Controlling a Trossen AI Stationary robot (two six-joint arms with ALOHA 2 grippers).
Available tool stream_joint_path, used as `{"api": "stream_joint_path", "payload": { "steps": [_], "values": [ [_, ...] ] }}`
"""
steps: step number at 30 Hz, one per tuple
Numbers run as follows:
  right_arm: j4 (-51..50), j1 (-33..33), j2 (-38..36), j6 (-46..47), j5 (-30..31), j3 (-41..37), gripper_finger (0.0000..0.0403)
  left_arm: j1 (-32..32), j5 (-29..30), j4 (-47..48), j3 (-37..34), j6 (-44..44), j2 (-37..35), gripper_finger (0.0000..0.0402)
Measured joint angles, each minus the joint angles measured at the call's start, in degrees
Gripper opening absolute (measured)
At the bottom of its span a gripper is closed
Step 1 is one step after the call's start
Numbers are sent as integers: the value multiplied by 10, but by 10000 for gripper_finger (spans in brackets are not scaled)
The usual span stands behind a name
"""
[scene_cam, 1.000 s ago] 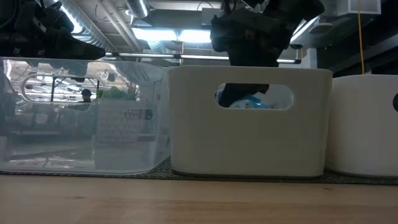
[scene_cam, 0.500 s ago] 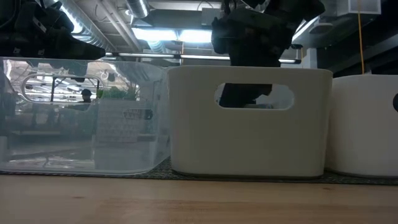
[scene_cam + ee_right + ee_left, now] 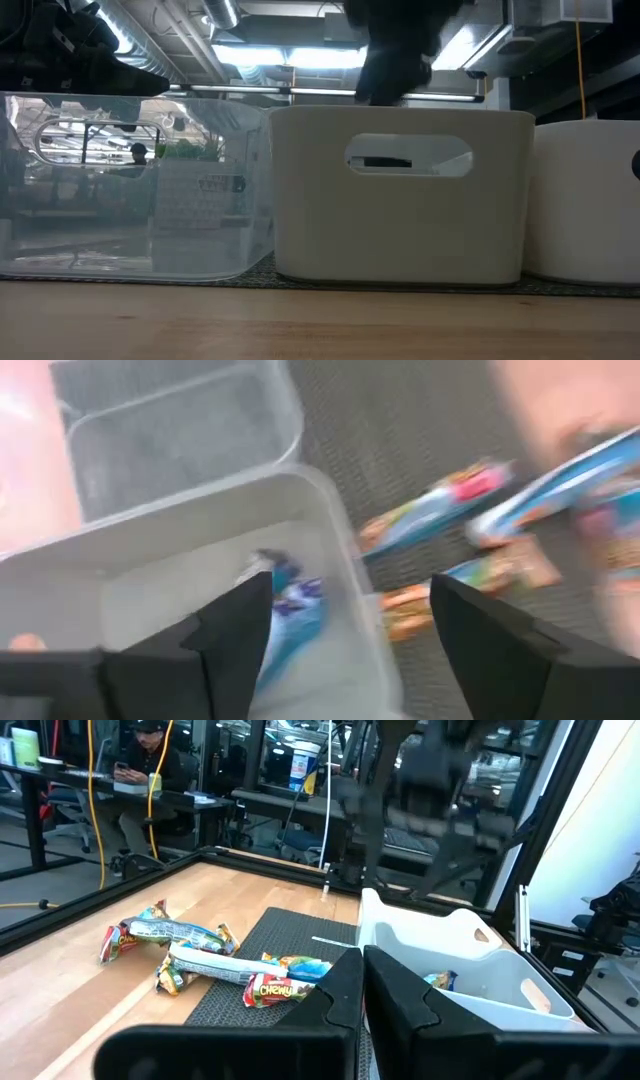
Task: Pick and place Granola Bars by type
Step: Put the red granola bar into the white bin
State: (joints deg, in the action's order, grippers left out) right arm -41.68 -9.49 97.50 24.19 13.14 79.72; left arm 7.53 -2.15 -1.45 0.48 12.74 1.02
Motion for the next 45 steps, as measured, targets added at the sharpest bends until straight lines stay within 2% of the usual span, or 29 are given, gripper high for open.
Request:
{"api": "stream_joint_path", "payload": {
  "steps": [6, 11, 19, 27, 37, 41, 45],
  "values": [
    [-134, 24, -3, -44, 79, 124, 267, 0, 0, 0, 0, 0, 0, 6],
    [-188, 65, -3, -89, 81, 166, 267, 0, 0, 0, 0, 0, 0, 6],
    [-202, 164, -4, -209, 26, 143, 267, 0, 0, 0, 0, 0, 0, 6],
    [-147, 281, -4, -333, -33, 137, 267, 0, 0, 0, 0, 0, 0, 6],
    [-63, 414, 19, -551, -121, 137, 267, 0, 0, 0, 0, 0, 0, 6],
    [-44, 449, 49, -573, -167, 137, 270, 0, 0, 0, 0, 0, 0, 6],
    [-43, 462, 83, -575, -202, 137, 292, 0, 0, 0, 0, 0, 0, 6]
  ]
}}
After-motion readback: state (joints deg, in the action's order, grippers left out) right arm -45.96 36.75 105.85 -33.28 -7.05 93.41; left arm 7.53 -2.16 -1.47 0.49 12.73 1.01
